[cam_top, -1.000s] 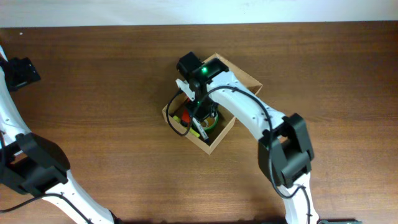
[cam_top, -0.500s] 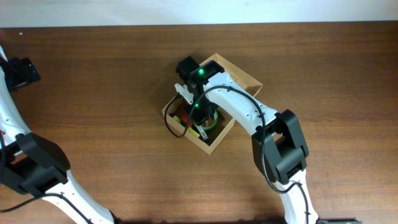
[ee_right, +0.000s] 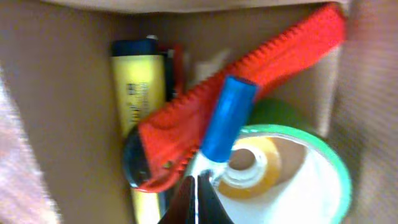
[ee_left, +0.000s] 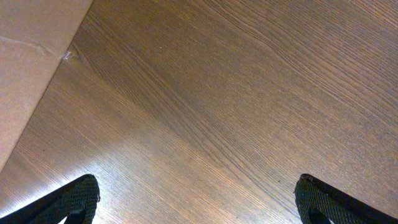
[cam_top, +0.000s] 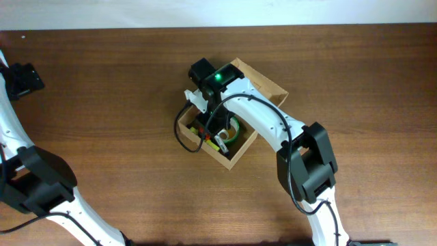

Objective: Pack container
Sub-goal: 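Open the right gripper and release the marker in the box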

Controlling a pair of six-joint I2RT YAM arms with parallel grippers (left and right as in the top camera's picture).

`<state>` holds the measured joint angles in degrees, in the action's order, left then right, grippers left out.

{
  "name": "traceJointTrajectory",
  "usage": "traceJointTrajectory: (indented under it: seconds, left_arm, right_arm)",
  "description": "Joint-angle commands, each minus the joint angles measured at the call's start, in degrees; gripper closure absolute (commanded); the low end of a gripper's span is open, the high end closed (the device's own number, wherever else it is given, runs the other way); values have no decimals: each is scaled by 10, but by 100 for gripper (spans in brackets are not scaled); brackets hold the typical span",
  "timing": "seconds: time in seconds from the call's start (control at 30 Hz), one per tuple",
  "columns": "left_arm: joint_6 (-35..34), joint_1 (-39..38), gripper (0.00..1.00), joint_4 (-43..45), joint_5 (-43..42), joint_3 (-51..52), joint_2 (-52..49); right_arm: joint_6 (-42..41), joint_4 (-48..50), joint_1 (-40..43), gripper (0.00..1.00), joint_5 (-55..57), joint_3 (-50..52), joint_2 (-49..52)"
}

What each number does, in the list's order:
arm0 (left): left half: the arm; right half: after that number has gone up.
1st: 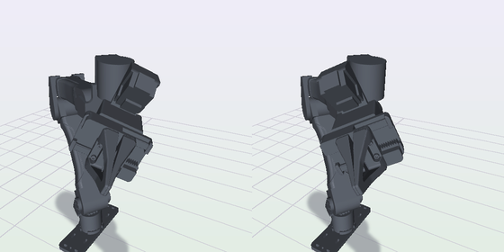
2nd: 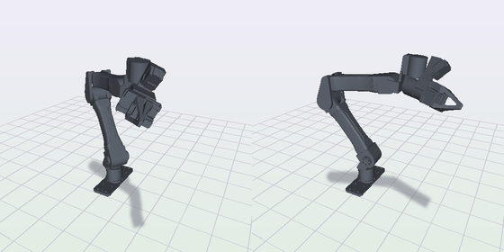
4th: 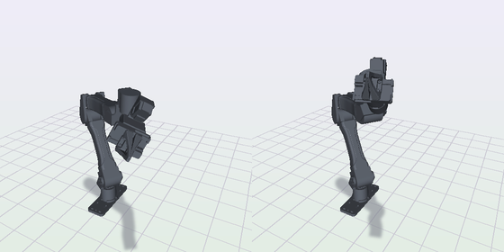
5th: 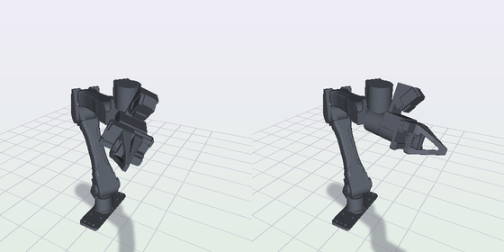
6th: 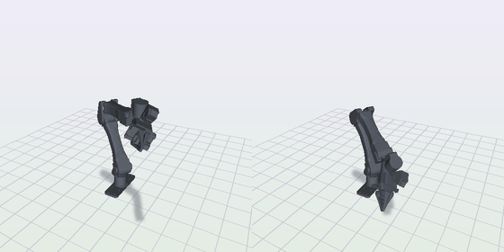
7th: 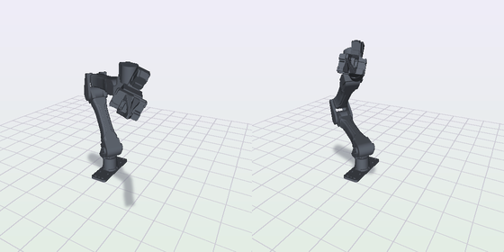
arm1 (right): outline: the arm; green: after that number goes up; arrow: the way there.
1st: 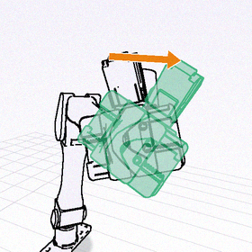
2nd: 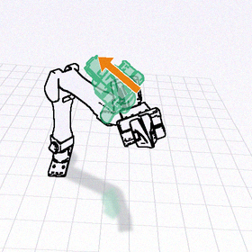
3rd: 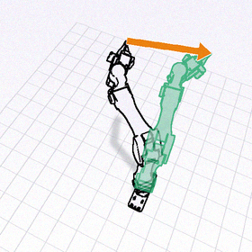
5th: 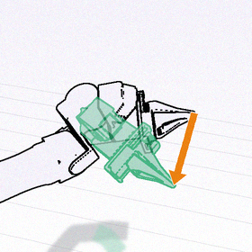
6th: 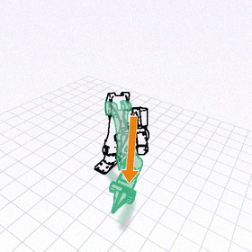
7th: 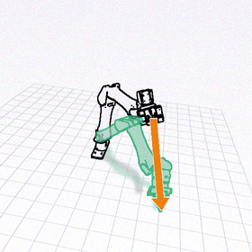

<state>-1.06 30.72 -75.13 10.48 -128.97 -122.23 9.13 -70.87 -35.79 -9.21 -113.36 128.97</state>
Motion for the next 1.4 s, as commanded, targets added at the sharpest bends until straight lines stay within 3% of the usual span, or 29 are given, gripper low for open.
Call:
traceJointTrajectory:
  seconds: [0.0, 0.4, 0.9, 1.23, 1.37]
  left_arm:
    - [7, 2, 0, 1, -2, 4, 10]
    - [7, 2, 0, 1, -2, 4, 10]
    - [7, 2, 0, 1, -2, 4, 10]
    - [7, 2, 0, 1, -2, 4, 11]
    - [7, 2, 0, 1, -2, 4, 10]
  right_arm:
    - [-9, -2, 28, 96, 24, -12, 5]
    - [-24, -2, 39, 96, 22, -10, 19]
    - [5, 13, -40, 96, -39, 32, 19]
    - [3, -7, -28, 96, 24, -22, 19]
    - [3, -63, -9, 96, 86, -162, 19]
